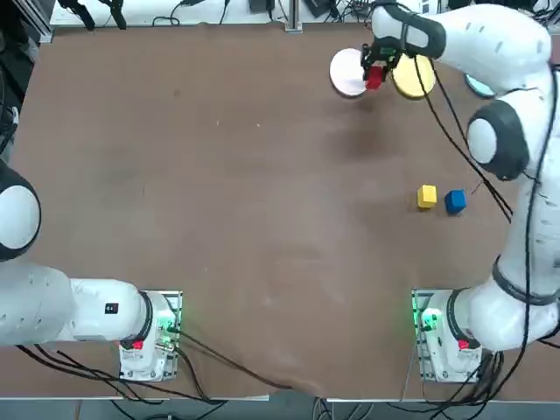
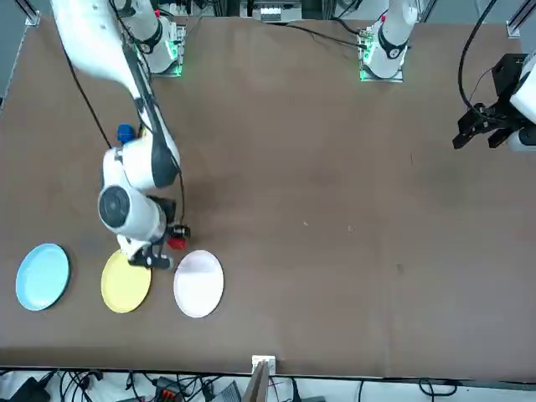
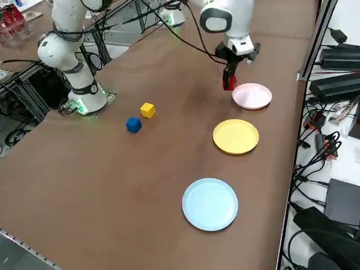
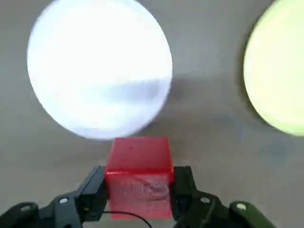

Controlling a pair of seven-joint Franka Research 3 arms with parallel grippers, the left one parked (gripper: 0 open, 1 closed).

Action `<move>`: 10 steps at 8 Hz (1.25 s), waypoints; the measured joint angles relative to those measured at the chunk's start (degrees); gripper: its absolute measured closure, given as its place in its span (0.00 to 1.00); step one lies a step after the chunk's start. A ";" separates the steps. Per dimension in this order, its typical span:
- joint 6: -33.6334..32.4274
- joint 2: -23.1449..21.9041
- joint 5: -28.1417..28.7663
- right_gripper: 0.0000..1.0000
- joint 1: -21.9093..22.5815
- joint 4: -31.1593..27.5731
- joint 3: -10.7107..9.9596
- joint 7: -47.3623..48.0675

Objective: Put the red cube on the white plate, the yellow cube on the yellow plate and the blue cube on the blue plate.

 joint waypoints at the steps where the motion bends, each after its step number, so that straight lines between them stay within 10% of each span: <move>1: 0.88 2.53 0.00 0.32 0.04 4.06 0.15 0.00; 10: 13.82 12.29 -0.19 0.22 1.64 8.16 0.64 1.01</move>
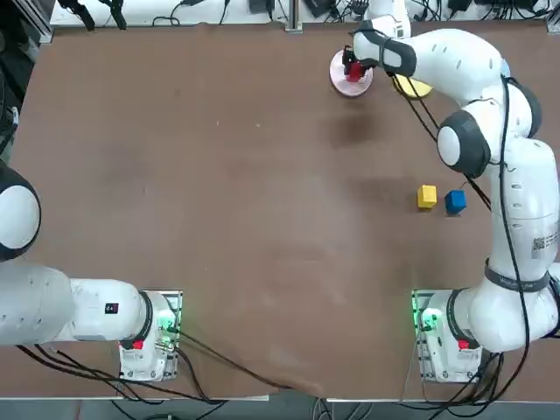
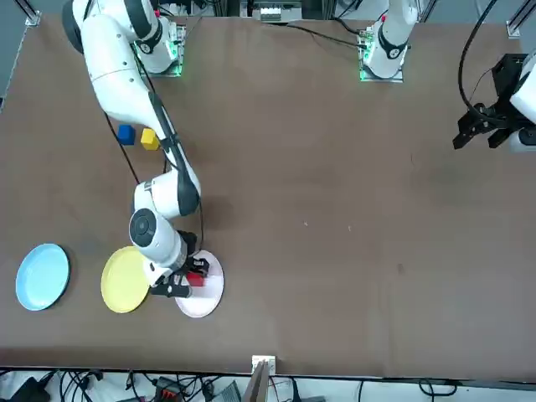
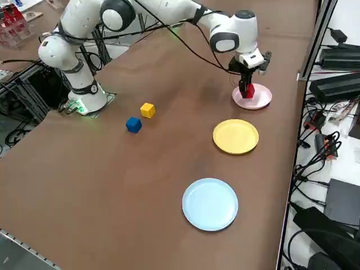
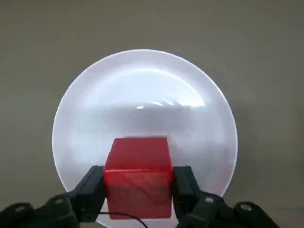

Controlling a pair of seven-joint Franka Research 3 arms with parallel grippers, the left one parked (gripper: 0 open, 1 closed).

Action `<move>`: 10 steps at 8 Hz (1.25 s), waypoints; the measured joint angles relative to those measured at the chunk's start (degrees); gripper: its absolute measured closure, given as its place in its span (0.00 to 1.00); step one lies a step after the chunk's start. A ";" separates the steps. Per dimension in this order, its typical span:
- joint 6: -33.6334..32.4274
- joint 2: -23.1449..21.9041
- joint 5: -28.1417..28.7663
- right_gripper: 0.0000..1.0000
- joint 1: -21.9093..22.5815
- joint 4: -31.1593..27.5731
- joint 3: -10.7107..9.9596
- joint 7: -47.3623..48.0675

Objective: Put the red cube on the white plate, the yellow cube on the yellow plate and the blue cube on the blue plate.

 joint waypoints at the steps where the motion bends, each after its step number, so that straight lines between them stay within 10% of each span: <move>1: 0.00 0.00 -0.12 0.18 0.09 0.06 0.00 -0.01; 2: 0.00 0.00 -0.14 0.03 0.07 0.36 -0.02 -0.02; 6: -5.50 -2.19 -0.14 0.00 -0.48 2.64 -0.20 -0.02; 10: -31.80 -15.24 -0.07 0.00 -4.38 2.51 -0.63 -3.75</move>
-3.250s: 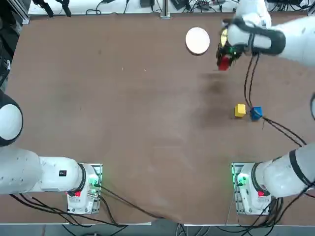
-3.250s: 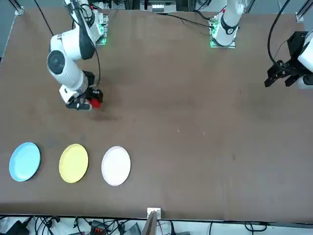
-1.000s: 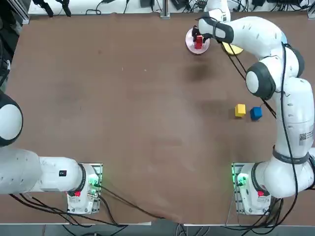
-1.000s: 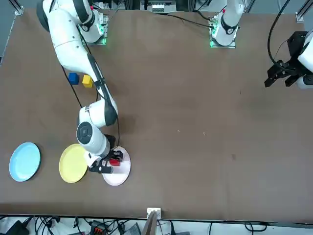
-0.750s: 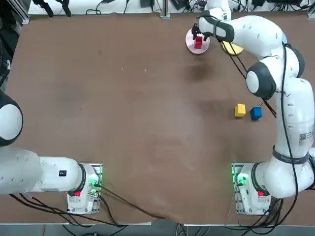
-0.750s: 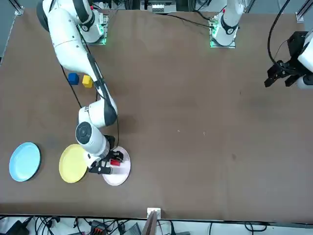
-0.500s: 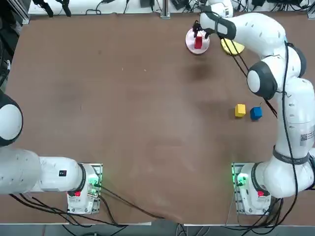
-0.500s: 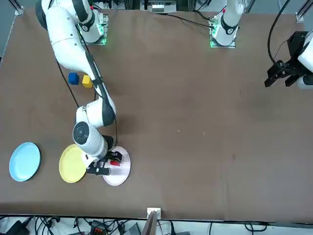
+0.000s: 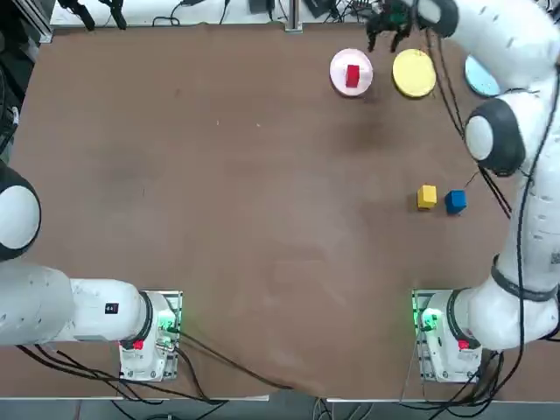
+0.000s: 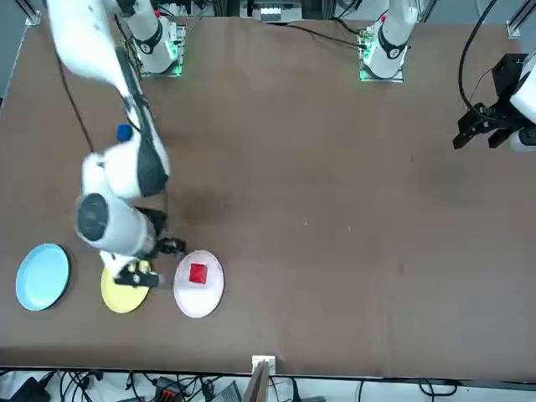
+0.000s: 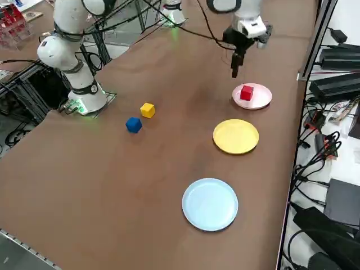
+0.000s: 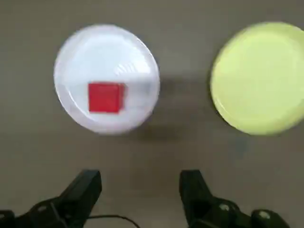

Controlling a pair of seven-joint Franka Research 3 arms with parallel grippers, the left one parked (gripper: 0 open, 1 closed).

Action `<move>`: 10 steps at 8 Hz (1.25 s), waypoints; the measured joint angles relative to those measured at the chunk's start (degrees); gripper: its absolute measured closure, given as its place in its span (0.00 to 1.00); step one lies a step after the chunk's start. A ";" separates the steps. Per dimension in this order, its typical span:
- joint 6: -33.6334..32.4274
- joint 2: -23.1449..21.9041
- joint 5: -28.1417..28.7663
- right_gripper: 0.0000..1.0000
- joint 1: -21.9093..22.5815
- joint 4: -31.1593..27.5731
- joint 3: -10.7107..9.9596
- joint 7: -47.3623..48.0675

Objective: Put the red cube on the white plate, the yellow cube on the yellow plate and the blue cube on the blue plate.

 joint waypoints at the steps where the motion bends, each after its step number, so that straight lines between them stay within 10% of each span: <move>1: -3.37 -3.77 0.00 0.00 -1.31 -2.76 -0.13 -0.33; 10: 1.04 -41.18 -0.05 0.03 -11.59 -51.90 -0.24 -7.86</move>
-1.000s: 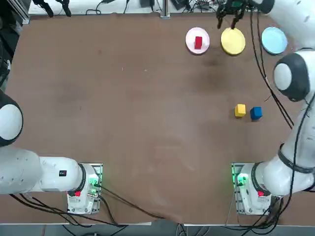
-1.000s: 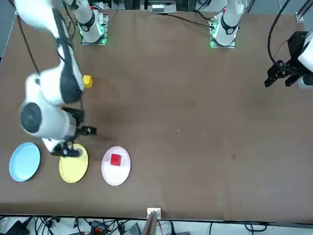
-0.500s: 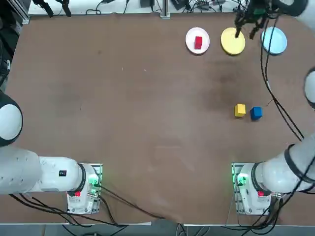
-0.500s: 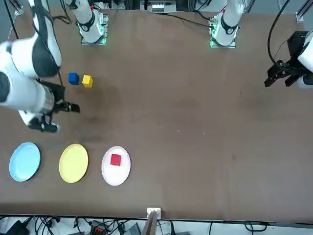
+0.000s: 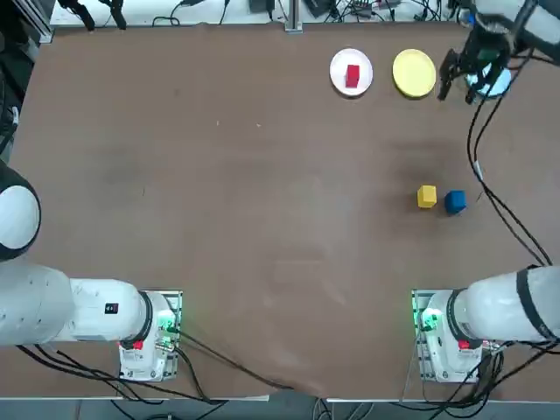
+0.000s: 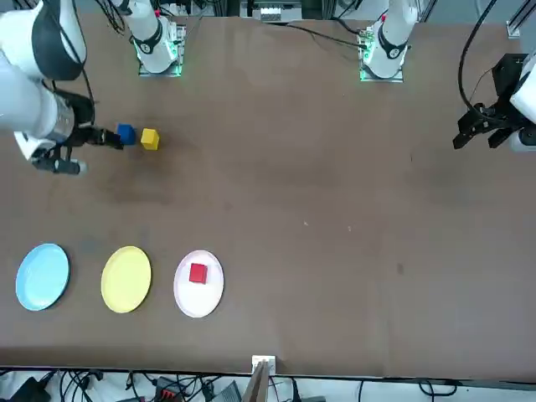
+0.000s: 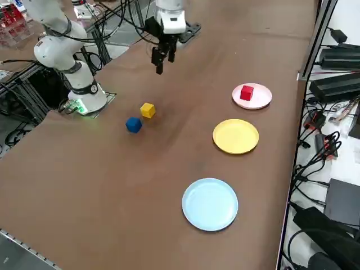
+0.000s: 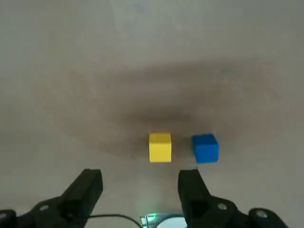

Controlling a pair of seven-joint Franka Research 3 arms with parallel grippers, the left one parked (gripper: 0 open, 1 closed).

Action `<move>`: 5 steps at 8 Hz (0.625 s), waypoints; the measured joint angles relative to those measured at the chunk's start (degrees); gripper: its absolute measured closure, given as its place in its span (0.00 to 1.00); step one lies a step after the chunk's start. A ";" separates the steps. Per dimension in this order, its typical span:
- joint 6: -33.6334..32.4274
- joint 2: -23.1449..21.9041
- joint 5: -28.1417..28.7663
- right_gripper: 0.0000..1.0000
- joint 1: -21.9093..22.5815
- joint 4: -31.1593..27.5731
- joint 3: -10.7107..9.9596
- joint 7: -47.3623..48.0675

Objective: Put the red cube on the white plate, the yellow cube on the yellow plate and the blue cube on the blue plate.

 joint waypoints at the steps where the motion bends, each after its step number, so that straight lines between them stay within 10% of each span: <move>1: 3.27 -1.10 0.00 0.03 0.00 -4.73 0.04 -0.64; 5: 14.01 -1.61 0.00 0.03 -0.02 -18.26 0.08 -1.69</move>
